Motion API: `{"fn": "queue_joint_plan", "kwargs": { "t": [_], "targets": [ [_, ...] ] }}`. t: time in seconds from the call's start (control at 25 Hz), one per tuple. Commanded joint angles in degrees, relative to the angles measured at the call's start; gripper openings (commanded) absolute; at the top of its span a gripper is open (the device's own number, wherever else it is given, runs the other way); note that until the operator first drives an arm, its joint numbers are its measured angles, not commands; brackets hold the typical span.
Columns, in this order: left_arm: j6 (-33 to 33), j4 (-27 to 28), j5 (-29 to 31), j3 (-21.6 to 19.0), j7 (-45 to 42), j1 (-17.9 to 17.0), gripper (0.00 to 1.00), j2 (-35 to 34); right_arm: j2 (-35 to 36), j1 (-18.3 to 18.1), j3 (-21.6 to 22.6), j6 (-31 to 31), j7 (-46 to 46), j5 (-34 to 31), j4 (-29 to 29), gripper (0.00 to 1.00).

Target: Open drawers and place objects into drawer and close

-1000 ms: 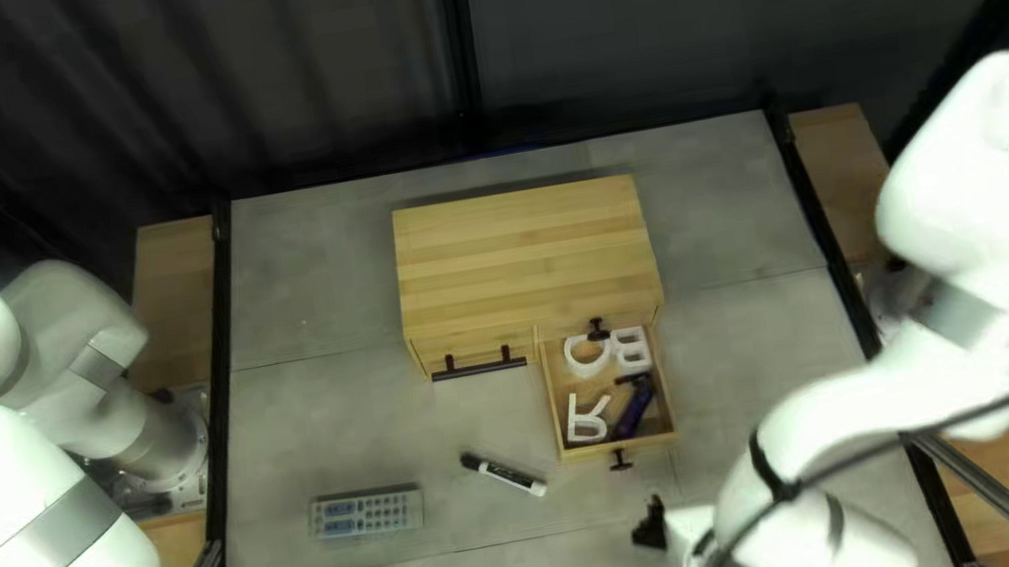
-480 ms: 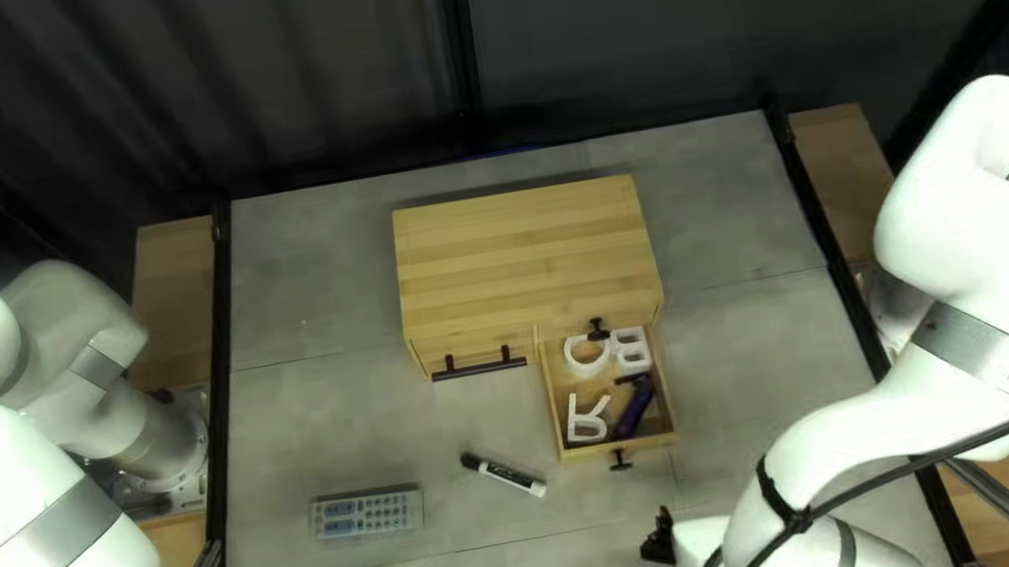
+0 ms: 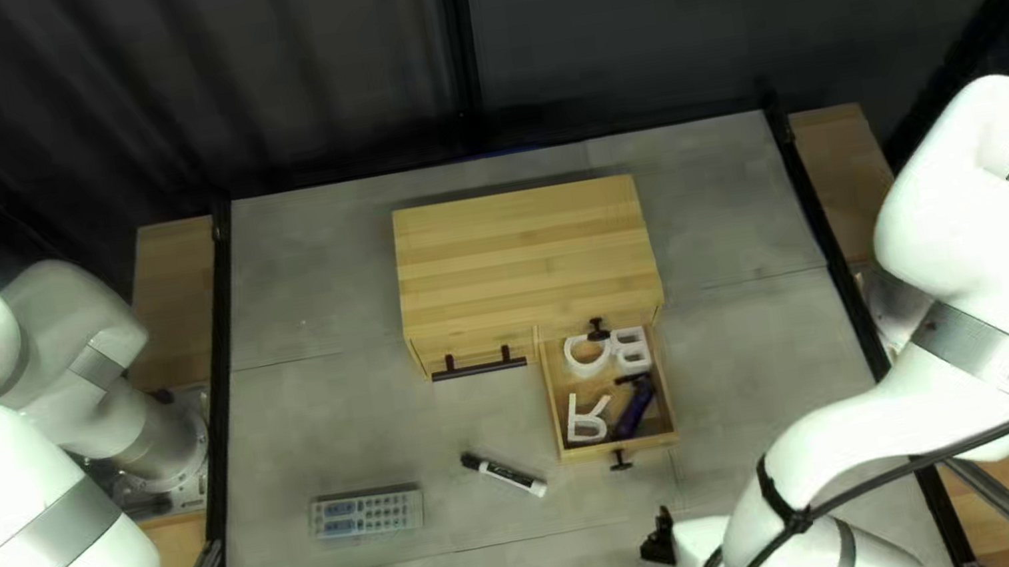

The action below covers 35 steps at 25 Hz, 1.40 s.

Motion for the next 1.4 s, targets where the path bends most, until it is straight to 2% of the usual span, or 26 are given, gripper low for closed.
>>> {"fn": "queue_joint_plan", "kwargs": {
  "t": [0.04, 0.32, 0.68, 1.04, 1.4],
  "targets": [
    [0.0, 0.0, 0.0, 0.0, 0.0, 0.0, 1.0, 0.0, -0.26, 1.58, 0.25, 0.37, -1.33, -4.0, 0.14, 1.0],
    [0.0, 0.0, 0.0, 0.0, 0.0, 0.0, 1.0, 0.0, 2.93, 3.22, -0.51, 1.47, -1.29, -8.69, 1.92, 1.0],
    [0.0, 0.0, 0.0, 0.0, 0.0, 0.0, 1.0, 0.0, 8.17, 2.47, -2.54, 3.54, -2.04, -9.86, 6.63, 1.0],
    [0.0, 0.0, 0.0, 0.0, 0.0, 0.0, 1.0, 0.0, 10.21, 0.89, -3.61, -0.35, -2.86, -11.83, 5.37, 1.0],
    [0.0, 0.0, 0.0, 0.0, 0.0, 0.0, 1.0, 0.0, 9.35, -0.82, -4.06, -5.53, -2.76, -13.33, 0.17, 1.0]
  ]
}}
